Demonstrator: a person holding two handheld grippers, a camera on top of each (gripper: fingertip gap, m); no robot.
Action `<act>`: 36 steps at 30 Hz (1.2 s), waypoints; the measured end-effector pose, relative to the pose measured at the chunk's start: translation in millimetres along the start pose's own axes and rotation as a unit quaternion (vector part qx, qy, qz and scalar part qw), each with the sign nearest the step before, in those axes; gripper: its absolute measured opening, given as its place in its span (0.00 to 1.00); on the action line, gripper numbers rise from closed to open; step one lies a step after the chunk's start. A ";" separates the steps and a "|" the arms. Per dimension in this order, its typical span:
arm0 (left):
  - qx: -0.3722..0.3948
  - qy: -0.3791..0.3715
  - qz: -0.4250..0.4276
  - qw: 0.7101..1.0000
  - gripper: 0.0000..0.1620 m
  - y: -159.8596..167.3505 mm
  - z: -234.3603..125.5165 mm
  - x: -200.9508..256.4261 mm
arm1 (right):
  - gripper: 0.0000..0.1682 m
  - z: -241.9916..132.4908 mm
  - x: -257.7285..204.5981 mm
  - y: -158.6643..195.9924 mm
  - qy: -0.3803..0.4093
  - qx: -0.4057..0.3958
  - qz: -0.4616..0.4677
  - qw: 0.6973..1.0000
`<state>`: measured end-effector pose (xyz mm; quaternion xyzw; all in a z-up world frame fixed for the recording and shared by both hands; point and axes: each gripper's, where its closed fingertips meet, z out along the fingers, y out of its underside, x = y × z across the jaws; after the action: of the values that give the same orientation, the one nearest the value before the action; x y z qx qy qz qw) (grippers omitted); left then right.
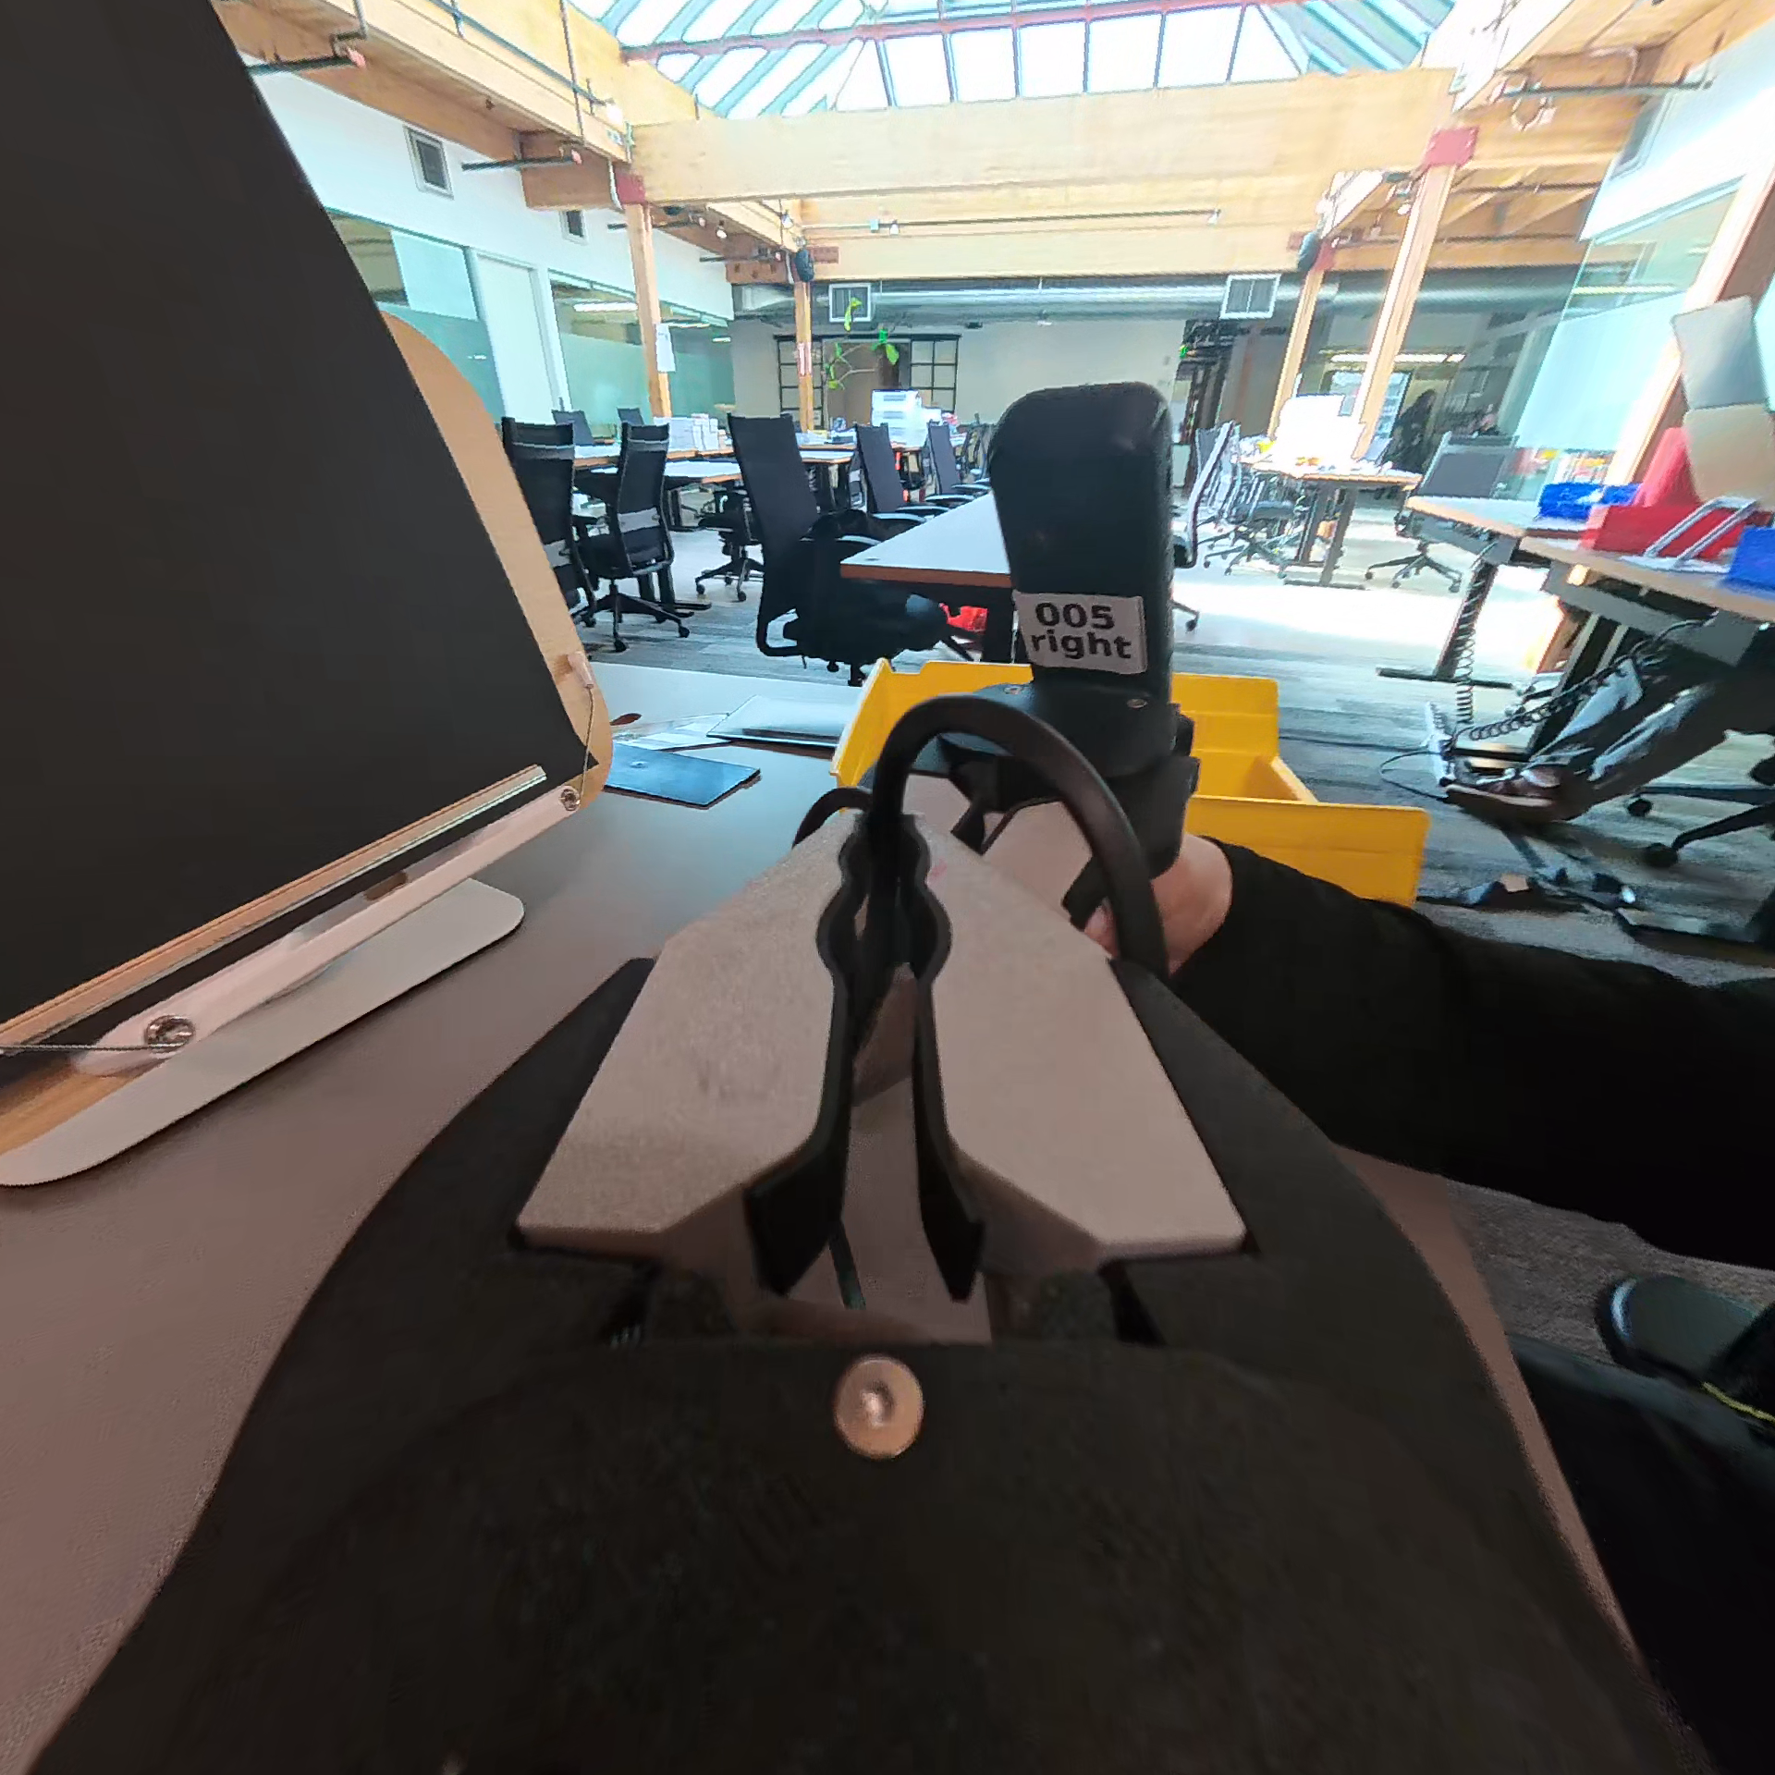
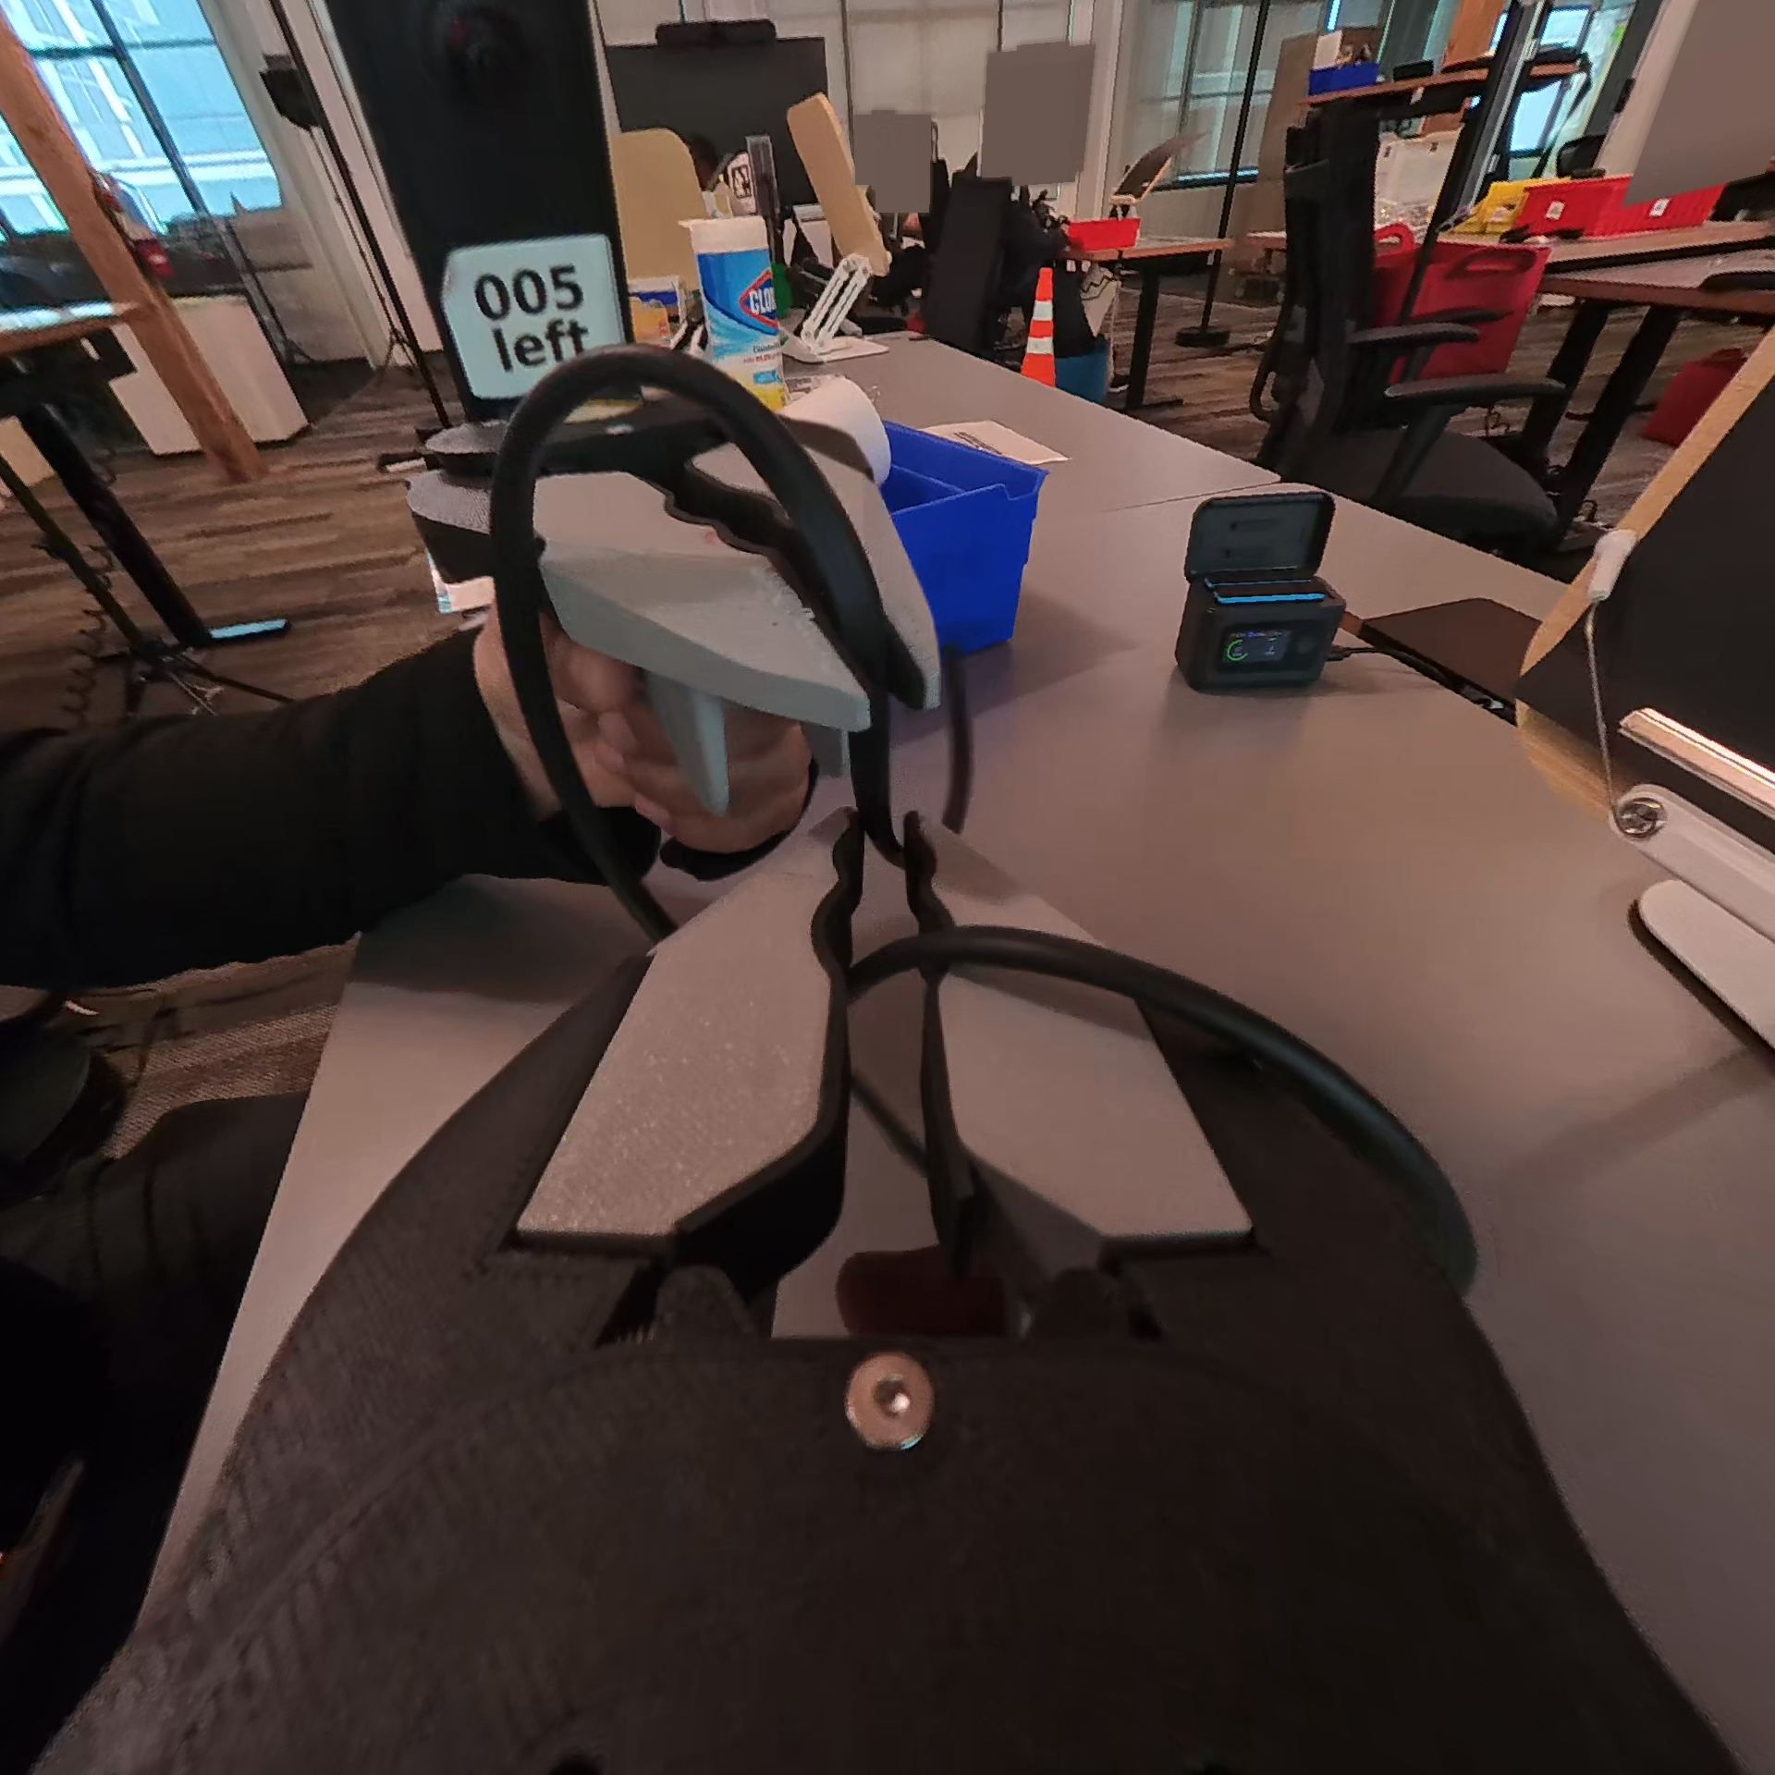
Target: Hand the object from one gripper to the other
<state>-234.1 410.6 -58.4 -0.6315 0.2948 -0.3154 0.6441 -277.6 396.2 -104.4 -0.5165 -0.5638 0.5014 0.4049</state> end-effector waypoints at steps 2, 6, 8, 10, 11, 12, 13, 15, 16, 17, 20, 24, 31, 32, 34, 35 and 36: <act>0.002 0.003 -0.004 1.000 0.02 1.2 1.2 0.7 | 0.02 -0.1 -1.2 0.0 -0.007 0.001 0.007 1.000; 0.009 -0.010 -0.013 1.000 0.08 4.3 -7.4 -9.4 | 0.00 -2.5 13.6 4.0 0.048 -0.019 -0.025 0.998; 0.016 -0.022 -0.041 0.999 0.12 6.2 -20.0 -21.3 | 0.00 -7.2 20.7 0.3 0.058 -0.009 -0.008 0.998; 0.011 -0.043 -0.064 0.997 0.15 11.4 -34.6 -37.6 | 0.00 -13.0 35.3 -0.2 0.085 -0.013 0.008 0.996; 0.012 -0.058 -0.067 0.996 0.16 11.7 -41.5 -46.5 | 0.00 -15.6 42.6 -4.0 0.102 -0.013 0.014 0.995; 0.019 -0.074 -0.069 0.995 0.16 10.1 -47.8 -54.9 | 0.00 -17.3 46.3 -10.8 0.110 -0.013 0.019 0.994; 0.028 -0.085 -0.075 0.993 0.15 8.4 -52.7 -61.3 | 0.00 -18.3 47.1 -20.1 0.112 -0.015 0.022 0.993; 0.031 -0.086 -0.092 0.992 0.15 8.4 -55.9 -65.2 | 0.00 -20.4 46.9 -44.9 0.116 -0.014 0.022 0.993; 0.026 -0.078 -0.097 0.992 0.16 10.3 -54.6 -63.1 | 0.00 -21.7 45.7 -59.1 0.116 -0.008 0.025 0.993; 0.016 -0.068 -0.098 0.993 0.16 14.1 -51.7 -59.3 | 0.00 -22.8 43.9 -72.8 0.114 0.001 0.029 0.993; -0.023 -0.050 -0.089 0.994 0.20 29.8 -36.9 -47.7 | 0.00 -23.8 34.8 -102.7 0.097 0.026 0.047 0.994; -0.039 -0.054 -0.056 0.996 0.28 41.8 -14.0 -34.6 | 0.00 -20.0 7.1 -128.3 0.036 0.066 0.092 0.993; -0.072 -0.040 -0.039 0.996 0.35 55.1 2.3 -17.2 | 0.00 -8.3 -43.9 -152.7 -0.050 0.077 0.103 0.990; -0.071 -0.037 -0.041 0.996 0.35 55.1 3.3 -15.9 | 0.00 -6.3 -50.2 -154.6 -0.060 0.077 0.105 0.990; -0.074 -0.029 -0.049 0.996 0.34 57.2 6.2 -12.2 | 0.00 -2.3 -63.4 -157.3 -0.085 0.078 0.110 0.987; -0.077 -0.022 -0.051 0.996 0.33 58.7 7.8 -9.0 | 0.00 0.0 -69.4 -157.7 -0.096 0.078 0.112 0.986; -0.080 -0.016 -0.049 0.995 0.31 60.1 9.3 -6.0 | 0.00 2.1 -74.7 -157.5 -0.105 0.076 0.114 0.985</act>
<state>-228.6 421.3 -118.3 -0.6995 0.2775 -0.3118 0.5801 -297.1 327.8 54.8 -0.4891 -0.5009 0.6375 0.3217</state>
